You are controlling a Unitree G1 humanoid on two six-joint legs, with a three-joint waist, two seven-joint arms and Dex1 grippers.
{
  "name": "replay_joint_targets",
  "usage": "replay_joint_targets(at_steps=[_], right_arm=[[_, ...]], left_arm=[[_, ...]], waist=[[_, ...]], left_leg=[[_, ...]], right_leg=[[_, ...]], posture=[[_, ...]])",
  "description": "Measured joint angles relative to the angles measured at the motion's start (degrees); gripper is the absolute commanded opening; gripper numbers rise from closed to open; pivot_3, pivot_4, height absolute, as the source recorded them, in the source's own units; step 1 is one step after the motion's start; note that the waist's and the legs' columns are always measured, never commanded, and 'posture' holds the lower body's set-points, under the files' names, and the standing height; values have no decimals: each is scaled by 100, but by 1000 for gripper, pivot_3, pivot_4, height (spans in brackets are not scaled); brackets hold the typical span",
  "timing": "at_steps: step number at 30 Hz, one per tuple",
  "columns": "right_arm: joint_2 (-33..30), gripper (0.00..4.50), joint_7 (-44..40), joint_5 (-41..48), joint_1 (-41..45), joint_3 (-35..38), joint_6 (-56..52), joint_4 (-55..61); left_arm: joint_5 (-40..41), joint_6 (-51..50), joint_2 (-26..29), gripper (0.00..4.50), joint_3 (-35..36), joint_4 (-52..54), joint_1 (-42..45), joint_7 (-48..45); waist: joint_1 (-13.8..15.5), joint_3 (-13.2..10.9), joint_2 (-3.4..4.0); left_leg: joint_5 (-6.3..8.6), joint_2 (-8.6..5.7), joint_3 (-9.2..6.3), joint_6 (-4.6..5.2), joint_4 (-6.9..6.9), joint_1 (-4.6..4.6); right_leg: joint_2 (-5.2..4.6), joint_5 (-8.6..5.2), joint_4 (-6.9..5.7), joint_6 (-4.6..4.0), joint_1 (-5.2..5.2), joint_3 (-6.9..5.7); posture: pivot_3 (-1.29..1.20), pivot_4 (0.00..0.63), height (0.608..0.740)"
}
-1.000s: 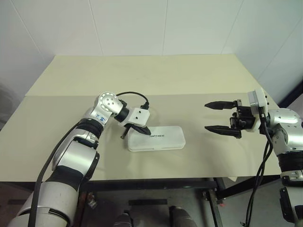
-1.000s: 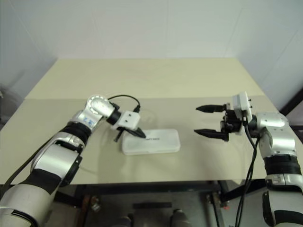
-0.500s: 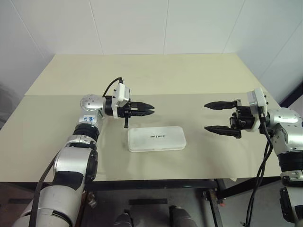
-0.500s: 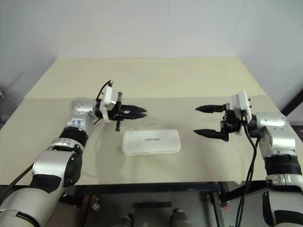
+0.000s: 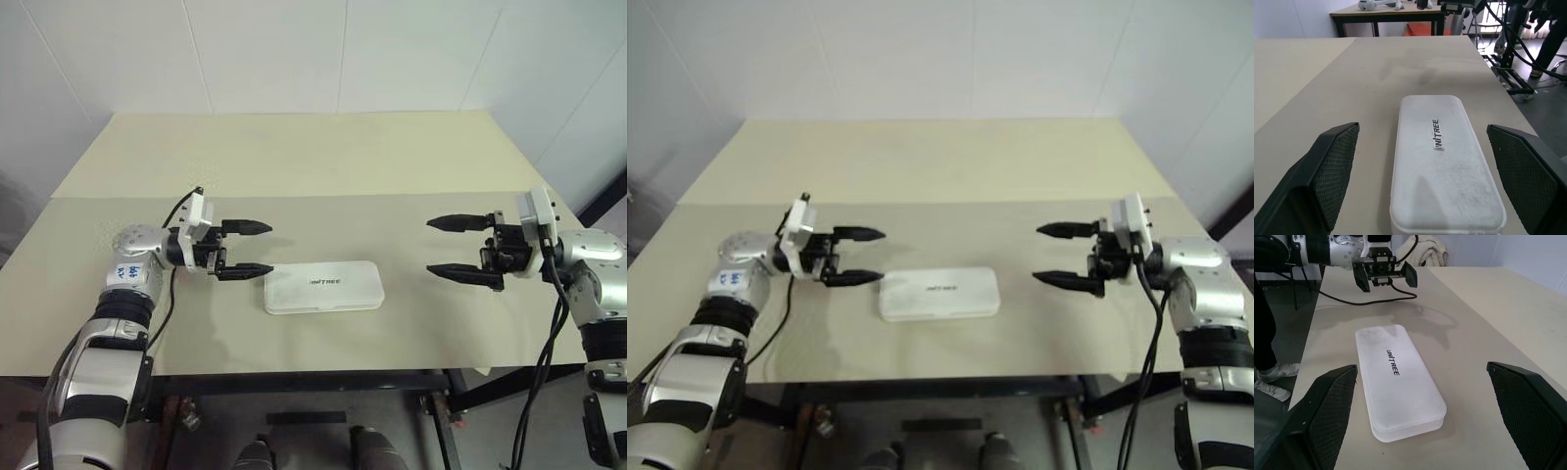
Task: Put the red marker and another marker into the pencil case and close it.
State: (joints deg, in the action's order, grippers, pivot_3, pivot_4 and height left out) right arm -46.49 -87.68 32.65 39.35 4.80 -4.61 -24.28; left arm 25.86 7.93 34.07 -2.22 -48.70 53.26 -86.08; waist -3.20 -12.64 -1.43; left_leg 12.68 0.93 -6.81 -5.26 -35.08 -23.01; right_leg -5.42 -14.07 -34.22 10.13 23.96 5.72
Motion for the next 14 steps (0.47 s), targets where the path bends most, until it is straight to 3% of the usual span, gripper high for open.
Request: replay_joint_targets(at_steps=[14], right_arm=[[-294, 4500, 266, 205, -972, 578, -648, 1232]], left_arm=[[118, -239, 12, 4461, 165, 52, 123, 0]], waist=[[-2, 0, 0]], left_leg=[[0, 0, 2, 0, -1, 3]], right_leg=[[0, -2, 1, -3, 0, 0]], posture=[[0, 150, 740]])
